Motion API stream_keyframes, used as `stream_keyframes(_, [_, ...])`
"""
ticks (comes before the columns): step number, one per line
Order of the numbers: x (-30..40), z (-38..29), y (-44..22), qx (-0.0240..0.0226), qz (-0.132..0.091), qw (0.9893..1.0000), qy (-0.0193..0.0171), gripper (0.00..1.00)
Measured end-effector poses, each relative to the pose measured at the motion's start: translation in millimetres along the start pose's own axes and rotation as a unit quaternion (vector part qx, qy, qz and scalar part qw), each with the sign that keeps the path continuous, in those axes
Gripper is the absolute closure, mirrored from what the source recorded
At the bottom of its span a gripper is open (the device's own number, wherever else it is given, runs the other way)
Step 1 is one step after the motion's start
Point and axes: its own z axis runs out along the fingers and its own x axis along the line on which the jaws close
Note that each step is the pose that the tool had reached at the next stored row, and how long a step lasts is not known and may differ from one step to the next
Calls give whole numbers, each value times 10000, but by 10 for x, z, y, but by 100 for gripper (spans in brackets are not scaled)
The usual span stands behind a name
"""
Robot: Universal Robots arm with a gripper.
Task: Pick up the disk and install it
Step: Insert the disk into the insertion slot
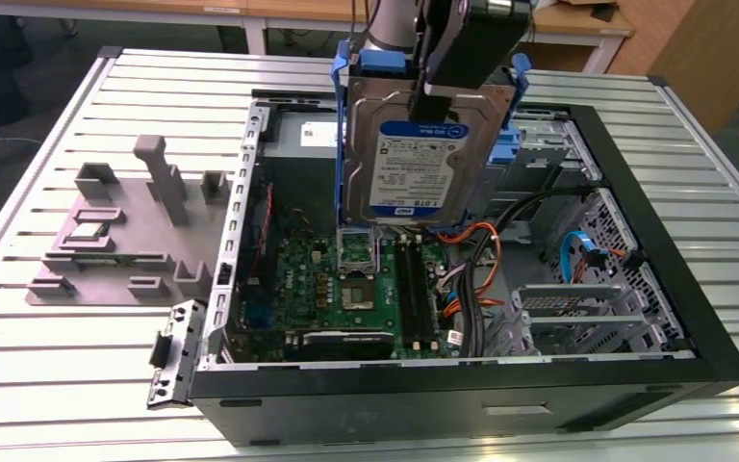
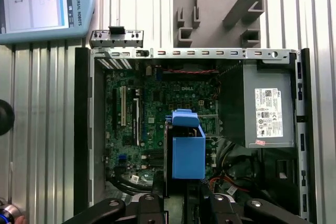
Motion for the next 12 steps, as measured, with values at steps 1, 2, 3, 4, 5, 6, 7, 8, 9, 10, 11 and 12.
stream_keyframes(1, [-3,0,0,0,0,10000,0,65])
stream_keyframes(2, [-5,1,0,0,0,10000,-1,65])
stream_keyframes(3, [-8,0,0,0,0,10000,0,65])
stream_keyframes(4, [-11,1,0,0,0,10000,0,65])
stream_keyframes(5, [-13,1,0,0,0,10000,0,65])
stream_keyframes(6, [-13,1,0,0,0,10000,0,65])
stream_keyframes(7, [-10,1,1,0,0,10000,1,65])
stream_keyframes(8, [-3,0,1,0,0,10000,1,65])
stream_keyframes(9, [5,0,0,0,0,10000,1,65])
stream_keyframes(10, [17,0,0,0,0,10000,1,65])
stream_keyframes(11, [30,-1,-1,0,0,10000,1,65])
stream_keyframes(12, [47,-2,-1,0,0,10000,1,65])
